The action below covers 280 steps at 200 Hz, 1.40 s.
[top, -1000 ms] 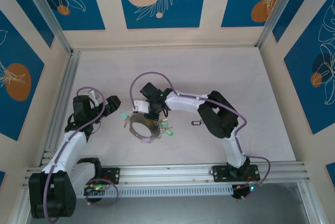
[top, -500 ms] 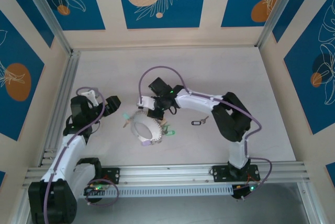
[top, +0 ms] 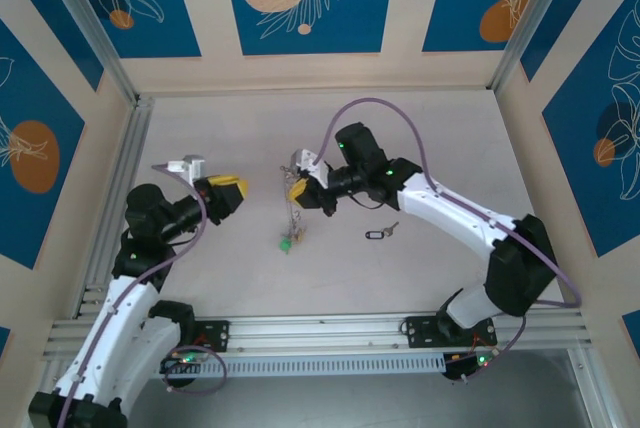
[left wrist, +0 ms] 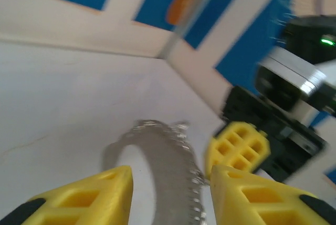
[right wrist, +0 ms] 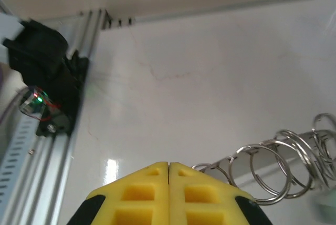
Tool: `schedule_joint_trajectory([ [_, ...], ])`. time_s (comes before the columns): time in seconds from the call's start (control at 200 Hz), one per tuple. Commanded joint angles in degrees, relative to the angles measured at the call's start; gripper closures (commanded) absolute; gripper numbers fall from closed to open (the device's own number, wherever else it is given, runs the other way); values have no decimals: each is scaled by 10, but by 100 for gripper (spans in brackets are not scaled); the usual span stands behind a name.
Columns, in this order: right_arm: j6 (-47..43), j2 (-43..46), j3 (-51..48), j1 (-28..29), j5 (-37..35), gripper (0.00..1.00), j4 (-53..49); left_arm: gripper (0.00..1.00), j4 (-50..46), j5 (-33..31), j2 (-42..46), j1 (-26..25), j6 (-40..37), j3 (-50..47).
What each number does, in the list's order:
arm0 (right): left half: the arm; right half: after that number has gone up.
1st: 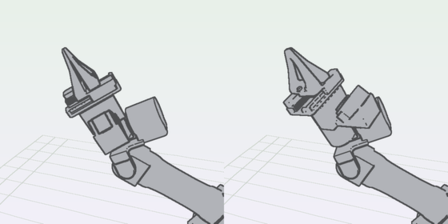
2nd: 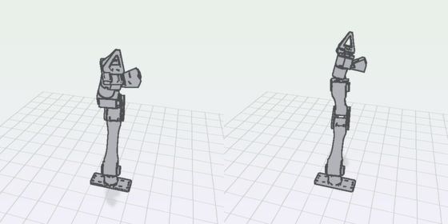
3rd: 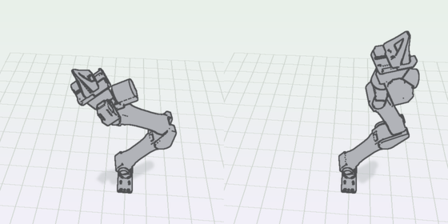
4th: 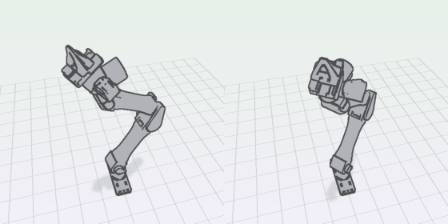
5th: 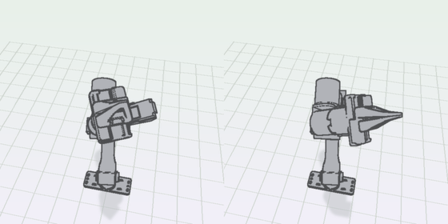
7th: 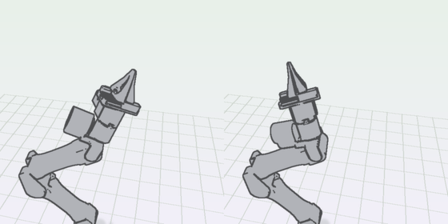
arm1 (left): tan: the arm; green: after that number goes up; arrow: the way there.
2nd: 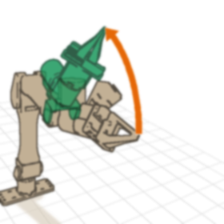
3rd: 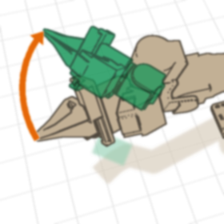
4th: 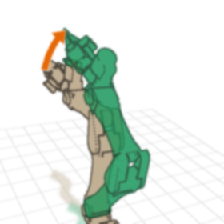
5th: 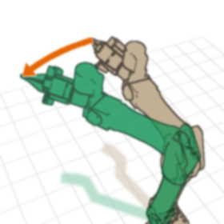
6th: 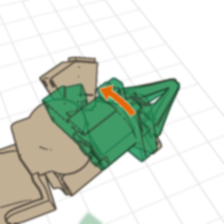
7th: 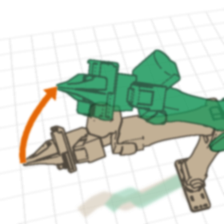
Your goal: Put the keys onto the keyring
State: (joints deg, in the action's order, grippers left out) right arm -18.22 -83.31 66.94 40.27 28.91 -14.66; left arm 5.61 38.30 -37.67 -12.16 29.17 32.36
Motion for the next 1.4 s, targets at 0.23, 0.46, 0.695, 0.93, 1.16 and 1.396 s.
schedule_joint_trajectory([
  [0.23,121,105,-61,-35,138,100,133,71,75,94,-17,-136,-68,37],
  [0.46,182,149,-111,-52,180,100,220,69,80,101,-77,-207,-117,74],
  [0.695,193,170,-129,-52,203,100,229,70,90,112,-114,-232,-140,91],
  [0.93,221,167,-138,-59,218,100,262,75,46,80,-128,-255,-193,104],
  [1.16,228,167,-143,-59,229,100,271,72,31,42,-119,-257,-222,98],
  [1.396,231,162,-143,-53,229,100,276,75,36,36,-126,-258,-239,98],
])
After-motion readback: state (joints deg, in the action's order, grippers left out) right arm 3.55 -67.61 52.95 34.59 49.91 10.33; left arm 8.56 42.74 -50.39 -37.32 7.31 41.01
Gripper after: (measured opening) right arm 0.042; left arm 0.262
